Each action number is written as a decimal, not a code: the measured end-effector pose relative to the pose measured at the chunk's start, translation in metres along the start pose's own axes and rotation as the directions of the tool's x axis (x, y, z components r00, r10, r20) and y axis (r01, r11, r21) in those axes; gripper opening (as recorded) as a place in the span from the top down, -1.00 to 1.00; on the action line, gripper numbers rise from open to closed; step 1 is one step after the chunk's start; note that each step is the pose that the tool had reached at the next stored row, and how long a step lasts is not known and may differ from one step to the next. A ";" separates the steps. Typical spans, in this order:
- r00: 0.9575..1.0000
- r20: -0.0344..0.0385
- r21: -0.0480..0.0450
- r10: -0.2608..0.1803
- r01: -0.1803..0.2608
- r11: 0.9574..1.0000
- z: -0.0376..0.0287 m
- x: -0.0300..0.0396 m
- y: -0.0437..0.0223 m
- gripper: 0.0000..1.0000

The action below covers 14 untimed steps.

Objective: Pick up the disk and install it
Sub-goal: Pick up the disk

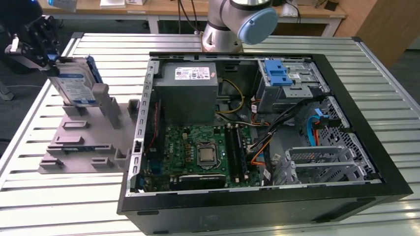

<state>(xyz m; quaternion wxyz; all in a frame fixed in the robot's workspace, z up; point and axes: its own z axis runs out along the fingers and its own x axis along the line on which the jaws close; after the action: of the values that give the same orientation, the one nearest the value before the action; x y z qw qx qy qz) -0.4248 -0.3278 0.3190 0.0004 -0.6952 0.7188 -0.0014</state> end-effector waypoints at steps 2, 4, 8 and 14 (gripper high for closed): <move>1.000 0.000 0.000 0.000 0.000 1.000 -0.0014 0.0000 0.0000 0.27; 1.000 0.000 0.000 0.000 0.000 1.000 -0.0029 0.0000 0.0000 0.27; 1.000 0.001 0.000 0.000 0.000 1.000 -0.0059 0.0000 0.0000 0.27; 1.000 0.001 0.000 0.000 0.000 1.000 -0.0097 0.0000 0.0000 0.27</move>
<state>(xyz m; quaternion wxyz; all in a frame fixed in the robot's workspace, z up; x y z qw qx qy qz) -0.4248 -0.3278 0.3287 0.0007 -0.6952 0.7188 -0.0011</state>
